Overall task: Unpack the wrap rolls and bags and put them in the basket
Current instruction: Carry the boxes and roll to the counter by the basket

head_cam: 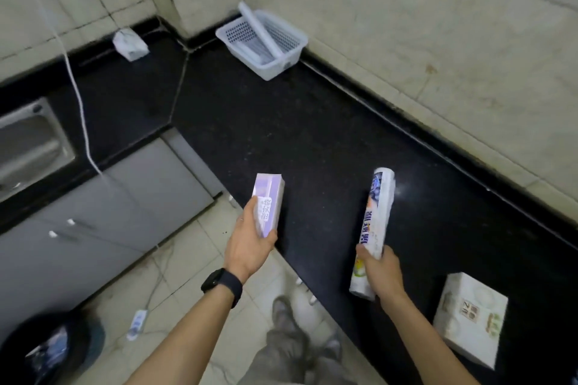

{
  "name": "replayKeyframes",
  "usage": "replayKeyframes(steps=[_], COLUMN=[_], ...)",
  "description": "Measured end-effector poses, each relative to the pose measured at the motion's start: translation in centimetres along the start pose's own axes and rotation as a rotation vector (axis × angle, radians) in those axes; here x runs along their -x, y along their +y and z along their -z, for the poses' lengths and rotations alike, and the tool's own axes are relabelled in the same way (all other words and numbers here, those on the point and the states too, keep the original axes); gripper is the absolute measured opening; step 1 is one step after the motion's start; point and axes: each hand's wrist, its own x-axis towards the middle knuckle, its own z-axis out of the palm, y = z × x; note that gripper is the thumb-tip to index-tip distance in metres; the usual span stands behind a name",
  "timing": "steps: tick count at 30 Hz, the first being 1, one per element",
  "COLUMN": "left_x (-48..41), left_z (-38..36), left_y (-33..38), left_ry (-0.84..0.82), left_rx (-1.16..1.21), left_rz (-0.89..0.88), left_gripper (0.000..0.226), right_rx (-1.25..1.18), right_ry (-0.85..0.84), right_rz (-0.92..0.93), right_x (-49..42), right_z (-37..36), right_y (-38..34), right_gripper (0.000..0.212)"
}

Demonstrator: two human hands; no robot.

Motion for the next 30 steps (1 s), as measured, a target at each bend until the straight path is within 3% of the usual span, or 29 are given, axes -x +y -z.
replayKeyframes(steps=[6, 12, 21, 30], left_x=[-4.2, -10.5, -19.4, -29.7], left_z=[9.1, 20.7, 33.6, 37.2], left_y=[-1.0, -3.6, -8.2, -9.9], left_ry=[0.203, 0.369, 0.462, 0.395], left_rx=[0.098, 0.11, 0.036, 0.071], left_rz=[-0.065, -0.183, -0.27, -0.221], left_gripper=[0.085, 0.078, 0.077, 0.083], right_rx=[0.004, 0.025, -0.034, 0.023], right_ry=[-0.16, -0.206, -0.135, -0.129], right_rz=[0.329, 0.59, 0.66, 0.675], right_x=[3.3, 6.3, 8.0, 3.5], right_z=[-6.1, -14.4, -25.3, -32.2], right_y=[-11.1, -22.6, -33.1, -40.3], right_gripper=[0.043, 0.022, 0.016, 0.019])
